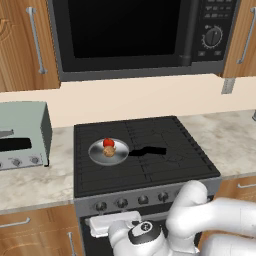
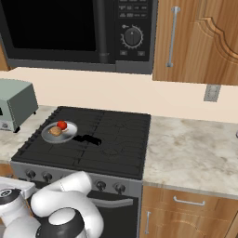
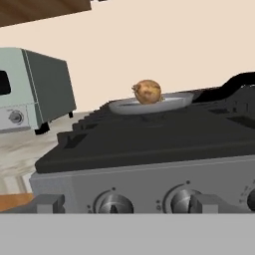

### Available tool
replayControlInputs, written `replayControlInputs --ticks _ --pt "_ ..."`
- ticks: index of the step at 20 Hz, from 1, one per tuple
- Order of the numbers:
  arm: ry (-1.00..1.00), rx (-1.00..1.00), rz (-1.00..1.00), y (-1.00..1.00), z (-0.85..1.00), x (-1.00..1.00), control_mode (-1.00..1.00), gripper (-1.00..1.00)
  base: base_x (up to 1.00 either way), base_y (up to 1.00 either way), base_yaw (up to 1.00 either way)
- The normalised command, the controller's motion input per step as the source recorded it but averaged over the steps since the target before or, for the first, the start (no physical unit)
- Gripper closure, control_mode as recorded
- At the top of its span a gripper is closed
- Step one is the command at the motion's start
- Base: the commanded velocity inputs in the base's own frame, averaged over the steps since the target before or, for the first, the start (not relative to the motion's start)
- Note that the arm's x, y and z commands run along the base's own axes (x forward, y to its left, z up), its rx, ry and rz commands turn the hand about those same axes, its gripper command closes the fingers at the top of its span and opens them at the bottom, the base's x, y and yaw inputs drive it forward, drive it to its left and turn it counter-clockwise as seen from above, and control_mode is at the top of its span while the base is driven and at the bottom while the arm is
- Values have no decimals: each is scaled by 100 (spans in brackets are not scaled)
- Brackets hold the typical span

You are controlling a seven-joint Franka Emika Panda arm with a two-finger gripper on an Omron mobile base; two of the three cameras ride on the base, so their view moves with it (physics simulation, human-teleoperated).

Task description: Place the pan on the front left burner on the stove. Then place the tomato and the onion in the pan and turn on the front left burner.

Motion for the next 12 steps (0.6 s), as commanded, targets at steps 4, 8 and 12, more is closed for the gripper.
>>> replayControlInputs --ticks 4,8,12 --pt "0 2 0 0 -12 16 -100 -100 0 0 0" --pt "0 1 0 3 -18 23 -100 -100 0 0 0" --pt "0 0 0 3 -16 16 -100 -100 0 0 0"
